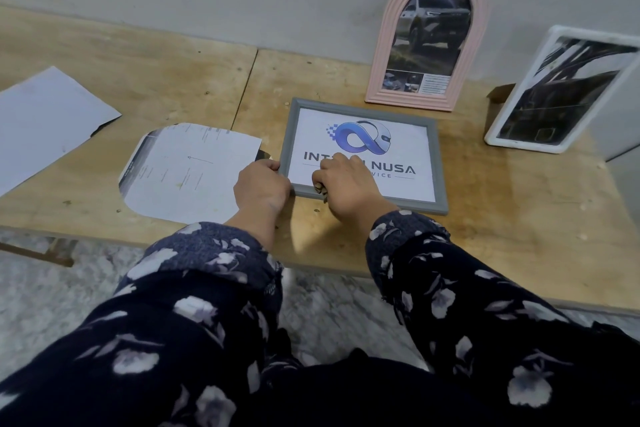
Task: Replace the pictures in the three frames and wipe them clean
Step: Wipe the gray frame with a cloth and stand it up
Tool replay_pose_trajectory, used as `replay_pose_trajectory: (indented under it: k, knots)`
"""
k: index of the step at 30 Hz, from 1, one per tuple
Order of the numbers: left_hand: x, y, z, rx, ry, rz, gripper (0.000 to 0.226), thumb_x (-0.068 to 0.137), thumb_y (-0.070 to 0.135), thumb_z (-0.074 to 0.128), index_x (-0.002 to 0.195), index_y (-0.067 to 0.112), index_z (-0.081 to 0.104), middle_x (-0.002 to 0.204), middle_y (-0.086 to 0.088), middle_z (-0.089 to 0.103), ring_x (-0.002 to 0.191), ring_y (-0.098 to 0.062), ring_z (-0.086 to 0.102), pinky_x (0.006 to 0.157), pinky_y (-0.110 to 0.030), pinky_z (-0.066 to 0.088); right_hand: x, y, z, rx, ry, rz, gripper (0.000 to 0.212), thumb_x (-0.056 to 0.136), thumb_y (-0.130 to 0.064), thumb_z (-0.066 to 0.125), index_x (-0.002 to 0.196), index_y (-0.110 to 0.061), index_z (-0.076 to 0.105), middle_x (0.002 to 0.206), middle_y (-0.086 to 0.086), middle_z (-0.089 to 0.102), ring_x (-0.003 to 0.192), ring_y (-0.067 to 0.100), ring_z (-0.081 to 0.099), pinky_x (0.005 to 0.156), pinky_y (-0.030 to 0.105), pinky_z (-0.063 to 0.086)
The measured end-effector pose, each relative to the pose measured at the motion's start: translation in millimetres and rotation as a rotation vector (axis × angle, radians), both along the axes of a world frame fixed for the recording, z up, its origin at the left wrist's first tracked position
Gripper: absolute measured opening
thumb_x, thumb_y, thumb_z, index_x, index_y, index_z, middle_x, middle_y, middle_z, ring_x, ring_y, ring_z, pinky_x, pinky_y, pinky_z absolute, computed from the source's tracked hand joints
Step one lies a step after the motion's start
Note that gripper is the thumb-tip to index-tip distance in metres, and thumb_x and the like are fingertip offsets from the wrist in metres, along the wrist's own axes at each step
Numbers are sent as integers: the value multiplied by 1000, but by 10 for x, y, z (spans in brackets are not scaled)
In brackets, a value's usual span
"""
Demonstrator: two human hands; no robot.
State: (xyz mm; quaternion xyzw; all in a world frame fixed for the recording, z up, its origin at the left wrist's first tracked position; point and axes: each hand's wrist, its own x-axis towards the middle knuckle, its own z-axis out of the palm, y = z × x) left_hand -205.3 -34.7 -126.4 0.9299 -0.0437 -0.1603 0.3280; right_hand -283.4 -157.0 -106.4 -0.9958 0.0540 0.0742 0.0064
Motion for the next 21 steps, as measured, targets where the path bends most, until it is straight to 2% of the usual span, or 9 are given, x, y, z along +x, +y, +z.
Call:
replay_pose_trajectory:
  k: [6, 8, 13, 16, 19, 21]
  knots:
    - [-66, -45, 53, 22, -18, 25, 36, 89, 13, 54, 122, 20, 63, 121, -3, 64, 110, -26, 58, 80, -26, 38, -240, -281, -30, -18, 2, 2, 26, 84, 0, 45, 92, -20, 59, 99, -1, 57, 95, 22, 45, 73, 30, 24]
    - [-83, -63, 57, 36, -23, 40, 36, 89, 13, 54, 123, 20, 63, 122, -3, 64, 111, -27, 57, 82, -26, 39, -329, -377, -40, -16, -2, -6, 25, 85, 0, 44, 90, -20, 57, 98, -1, 56, 95, 22, 45, 73, 30, 24]
    - [-115, -91, 25, 56, -28, 71, 37, 88, 16, 55, 124, 22, 63, 124, -4, 63, 113, -28, 57, 93, -32, 44, -596, -658, -76, -77, -8, -11, 26, 87, -2, 45, 98, -18, 62, 101, -1, 57, 97, 22, 45, 75, 31, 25]
    - [-85, -78, 12, 43, 2, 97, 36, 88, 18, 56, 123, 24, 63, 125, -2, 63, 114, -28, 56, 95, -34, 44, -626, -726, -32, -75, 32, -34, 25, 86, -4, 47, 99, -20, 62, 102, -2, 58, 99, 22, 48, 80, 32, 30]
    - [-42, -59, 17, 24, 56, 101, 33, 89, 20, 59, 121, 27, 66, 126, 0, 63, 114, -26, 56, 94, -32, 44, -563, -646, 47, 105, 33, -168, 21, 83, -6, 50, 89, -24, 59, 101, -1, 63, 98, 24, 53, 88, 34, 38]
    - [5, -43, 25, -7, 95, 97, 30, 88, 22, 62, 118, 27, 68, 126, 1, 63, 114, -25, 56, 94, -31, 43, -502, -532, 68, 255, -5, -230, 21, 81, -3, 50, 84, -23, 57, 96, -1, 64, 95, 23, 56, 89, 35, 42]
